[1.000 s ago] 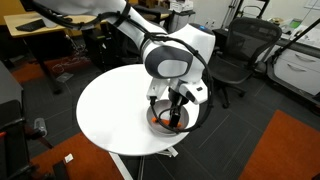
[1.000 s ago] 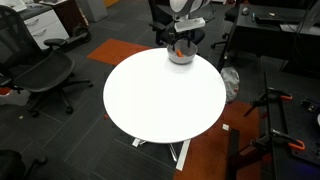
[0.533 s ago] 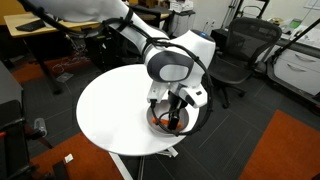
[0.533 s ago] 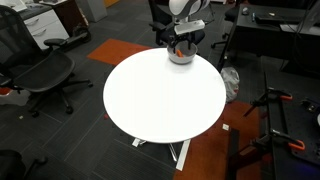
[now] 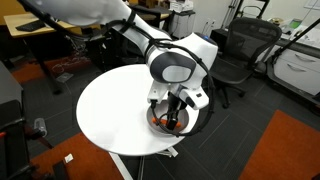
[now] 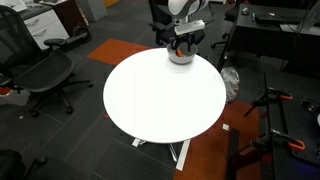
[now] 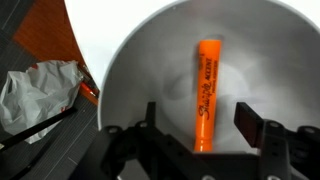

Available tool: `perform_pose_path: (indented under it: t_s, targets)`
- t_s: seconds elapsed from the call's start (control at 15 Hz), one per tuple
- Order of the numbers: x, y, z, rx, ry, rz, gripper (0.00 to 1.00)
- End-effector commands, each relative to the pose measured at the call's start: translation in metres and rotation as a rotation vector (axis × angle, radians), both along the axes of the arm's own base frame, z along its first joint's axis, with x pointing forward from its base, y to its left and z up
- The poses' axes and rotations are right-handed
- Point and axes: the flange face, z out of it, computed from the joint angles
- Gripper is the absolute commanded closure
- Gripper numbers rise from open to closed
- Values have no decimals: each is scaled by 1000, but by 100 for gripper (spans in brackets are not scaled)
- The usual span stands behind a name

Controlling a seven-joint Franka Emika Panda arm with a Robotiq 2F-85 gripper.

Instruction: Remove the orange marker from the bowl

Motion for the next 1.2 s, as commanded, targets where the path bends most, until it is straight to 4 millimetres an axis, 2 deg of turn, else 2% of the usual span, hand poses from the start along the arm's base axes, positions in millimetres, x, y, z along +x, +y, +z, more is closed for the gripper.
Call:
perform_pose_path:
  t_s: [0.0, 0.4, 0.47, 0.6, 0.87, 1.13]
  targets:
    - [4, -4, 2, 38, 8, 1, 50]
    - [4, -7, 1, 42, 11, -1, 96]
    - [4, -8, 1, 41, 12, -2, 99]
    - [4, -6, 13, 26, 4, -3, 95]
    - [4, 7, 70, -13, -87, 25, 95]
    - [4, 29, 138, -46, -181, 105, 95]
